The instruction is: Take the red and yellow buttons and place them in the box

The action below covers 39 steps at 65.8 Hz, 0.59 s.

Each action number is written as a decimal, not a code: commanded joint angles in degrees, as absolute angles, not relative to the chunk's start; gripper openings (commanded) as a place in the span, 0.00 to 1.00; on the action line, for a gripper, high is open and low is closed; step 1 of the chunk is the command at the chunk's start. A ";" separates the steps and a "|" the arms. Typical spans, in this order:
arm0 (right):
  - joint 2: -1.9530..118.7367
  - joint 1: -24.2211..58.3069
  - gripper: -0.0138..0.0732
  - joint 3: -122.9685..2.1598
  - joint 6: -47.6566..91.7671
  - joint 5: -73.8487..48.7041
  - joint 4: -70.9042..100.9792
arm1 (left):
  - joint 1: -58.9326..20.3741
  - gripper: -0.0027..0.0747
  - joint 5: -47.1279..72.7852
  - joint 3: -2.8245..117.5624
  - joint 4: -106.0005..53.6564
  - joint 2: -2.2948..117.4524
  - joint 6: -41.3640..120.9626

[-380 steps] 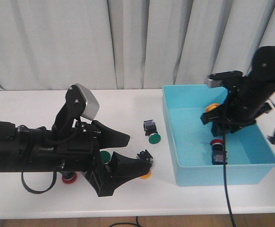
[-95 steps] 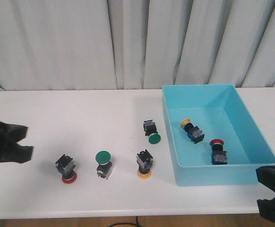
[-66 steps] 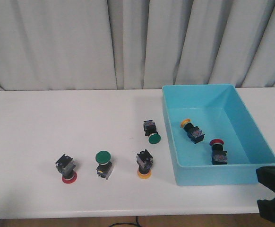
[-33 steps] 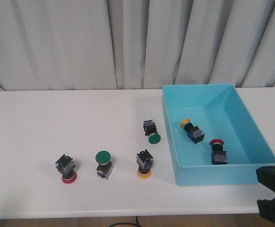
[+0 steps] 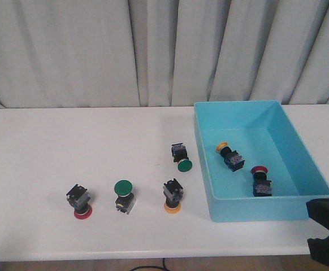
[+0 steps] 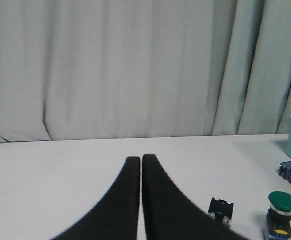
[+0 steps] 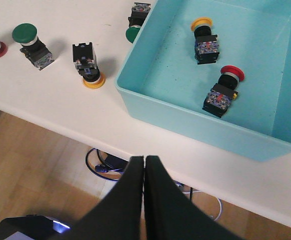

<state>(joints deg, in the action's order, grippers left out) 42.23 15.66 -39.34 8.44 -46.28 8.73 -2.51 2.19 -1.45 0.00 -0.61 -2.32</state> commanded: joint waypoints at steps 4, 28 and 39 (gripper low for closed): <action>42.22 15.53 0.15 -40.90 8.50 -43.43 8.83 | -2.26 0.03 -2.35 -3.15 -0.58 -1.60 -1.74; 42.22 15.53 0.15 -40.90 8.50 -43.43 8.83 | -2.26 0.03 -2.21 -2.77 -0.58 -1.47 -2.08; 42.22 15.53 0.15 -40.90 8.50 -43.43 8.83 | -2.26 0.03 -2.21 -2.77 -0.58 -1.47 -2.08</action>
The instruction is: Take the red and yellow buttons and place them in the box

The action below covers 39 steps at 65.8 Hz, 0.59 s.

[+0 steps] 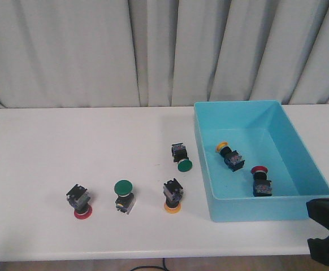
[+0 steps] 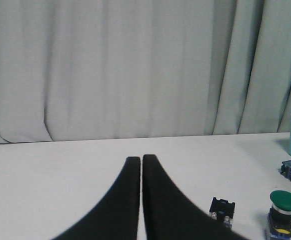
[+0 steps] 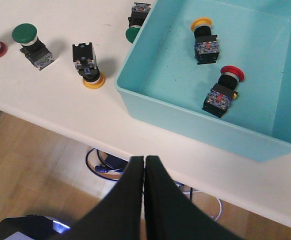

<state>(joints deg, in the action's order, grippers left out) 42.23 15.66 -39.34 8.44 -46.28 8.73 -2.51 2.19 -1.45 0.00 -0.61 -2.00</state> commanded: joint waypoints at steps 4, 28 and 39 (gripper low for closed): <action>42.22 15.53 0.15 -40.90 8.50 -43.43 8.83 | -2.26 0.03 -2.21 -2.77 -0.58 -1.47 -2.08; 33.59 10.59 0.15 -31.92 10.42 -27.03 8.32 | -2.26 0.03 -2.21 -2.77 -0.58 -1.47 -2.08; 18.50 4.13 0.15 -17.25 11.77 -10.17 8.00 | -2.26 0.03 -2.21 -2.77 -0.58 -1.47 -2.08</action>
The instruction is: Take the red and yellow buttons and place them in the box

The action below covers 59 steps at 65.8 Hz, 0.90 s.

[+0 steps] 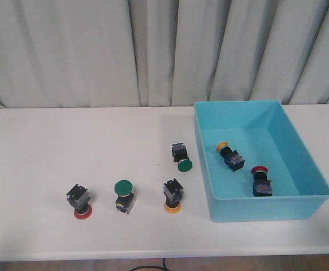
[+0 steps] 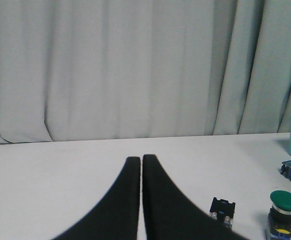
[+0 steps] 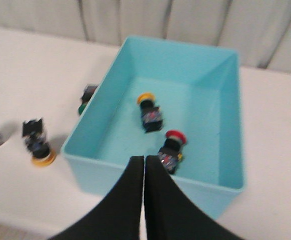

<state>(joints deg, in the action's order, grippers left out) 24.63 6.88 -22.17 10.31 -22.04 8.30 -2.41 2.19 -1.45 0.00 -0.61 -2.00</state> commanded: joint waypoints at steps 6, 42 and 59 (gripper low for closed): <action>10.38 3.43 0.15 -10.70 12.68 -5.15 8.00 | -2.26 0.03 -2.21 -2.77 -0.58 -1.47 -2.08; -1.07 3.43 0.15 2.18 12.52 -0.41 8.59 | -2.26 0.03 -2.21 -2.77 -0.58 -1.47 -2.08; -1.07 3.43 0.15 2.18 7.27 1.35 3.55 | -2.26 0.03 -2.21 -2.77 -0.58 -1.47 -2.08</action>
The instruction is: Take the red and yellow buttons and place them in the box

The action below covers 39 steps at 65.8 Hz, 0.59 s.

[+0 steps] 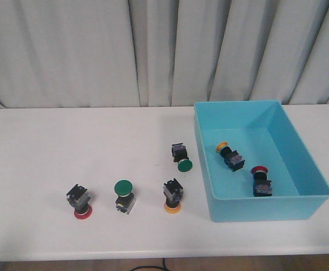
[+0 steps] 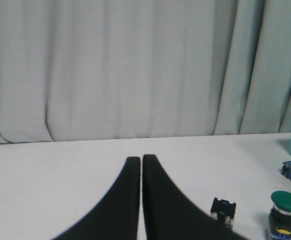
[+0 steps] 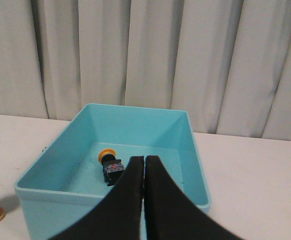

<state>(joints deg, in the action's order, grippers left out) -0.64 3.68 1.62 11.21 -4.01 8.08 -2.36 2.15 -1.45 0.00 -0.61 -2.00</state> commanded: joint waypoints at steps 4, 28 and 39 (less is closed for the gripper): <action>-1.07 3.43 0.15 2.18 2.15 1.55 -2.39 | -2.26 0.03 -2.21 -2.77 -0.58 -1.47 -2.08; -1.07 3.43 0.15 2.18 -3.16 1.56 -6.83 | -2.26 0.03 -2.21 -2.77 -0.58 -1.47 -2.08; -1.07 3.43 0.15 2.18 -3.16 1.56 -6.83 | -2.26 0.03 -2.21 -2.77 -0.58 -1.47 -2.08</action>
<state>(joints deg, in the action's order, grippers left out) -0.64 3.68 1.62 -3.15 -2.98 -6.12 -2.34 2.15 -1.45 0.00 -0.61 -2.00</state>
